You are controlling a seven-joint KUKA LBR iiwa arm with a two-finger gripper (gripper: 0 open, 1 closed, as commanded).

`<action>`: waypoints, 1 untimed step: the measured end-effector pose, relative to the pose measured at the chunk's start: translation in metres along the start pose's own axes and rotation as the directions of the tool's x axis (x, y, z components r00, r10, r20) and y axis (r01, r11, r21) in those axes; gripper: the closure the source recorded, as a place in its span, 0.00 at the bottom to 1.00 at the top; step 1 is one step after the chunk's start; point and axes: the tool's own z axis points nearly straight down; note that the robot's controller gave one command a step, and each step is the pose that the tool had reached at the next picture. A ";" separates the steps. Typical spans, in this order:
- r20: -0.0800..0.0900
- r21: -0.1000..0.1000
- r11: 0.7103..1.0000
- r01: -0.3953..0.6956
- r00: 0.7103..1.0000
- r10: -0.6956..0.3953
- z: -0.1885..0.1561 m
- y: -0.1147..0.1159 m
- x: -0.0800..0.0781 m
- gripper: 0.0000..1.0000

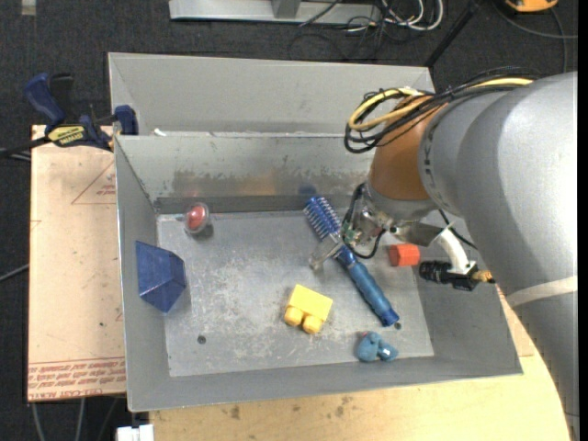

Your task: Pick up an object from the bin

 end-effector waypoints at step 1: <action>0.001 0.000 1.000 0.004 1.000 -0.004 0.000 0.000 0.000 0.00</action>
Offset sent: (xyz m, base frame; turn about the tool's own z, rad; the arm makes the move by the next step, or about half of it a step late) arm 0.0000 0.0000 0.0000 0.0000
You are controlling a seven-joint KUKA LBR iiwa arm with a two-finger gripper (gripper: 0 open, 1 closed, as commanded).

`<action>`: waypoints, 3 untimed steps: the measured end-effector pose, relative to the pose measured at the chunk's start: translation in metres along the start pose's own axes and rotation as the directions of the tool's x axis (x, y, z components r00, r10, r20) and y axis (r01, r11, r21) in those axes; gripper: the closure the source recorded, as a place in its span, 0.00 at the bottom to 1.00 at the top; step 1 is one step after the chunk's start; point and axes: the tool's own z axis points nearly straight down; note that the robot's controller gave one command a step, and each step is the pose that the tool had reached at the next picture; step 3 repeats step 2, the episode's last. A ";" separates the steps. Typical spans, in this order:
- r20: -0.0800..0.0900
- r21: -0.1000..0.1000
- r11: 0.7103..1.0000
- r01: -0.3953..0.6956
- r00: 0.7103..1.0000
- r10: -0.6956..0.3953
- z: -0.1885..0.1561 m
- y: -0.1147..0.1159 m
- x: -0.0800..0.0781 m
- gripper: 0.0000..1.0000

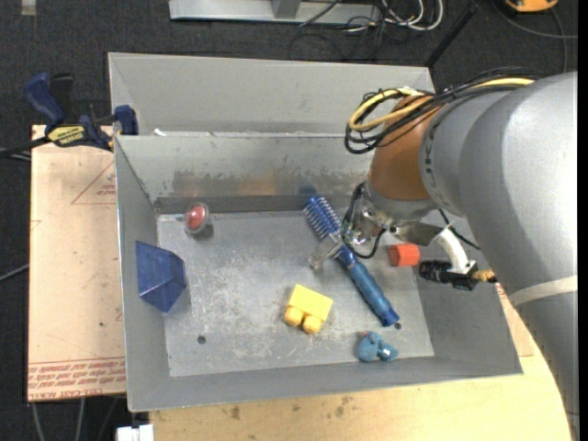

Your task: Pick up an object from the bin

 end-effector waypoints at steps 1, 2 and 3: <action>-0.001 0.002 1.000 0.000 1.000 0.000 0.001 0.000 0.001 1.00; 0.003 -0.005 1.000 0.004 1.000 -0.004 -0.121 0.002 0.000 1.00; 0.003 -0.005 1.000 0.004 1.000 -0.004 -0.121 0.002 0.000 1.00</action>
Offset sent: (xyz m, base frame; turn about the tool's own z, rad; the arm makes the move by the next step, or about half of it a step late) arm 0.0000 0.0000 0.0000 0.0000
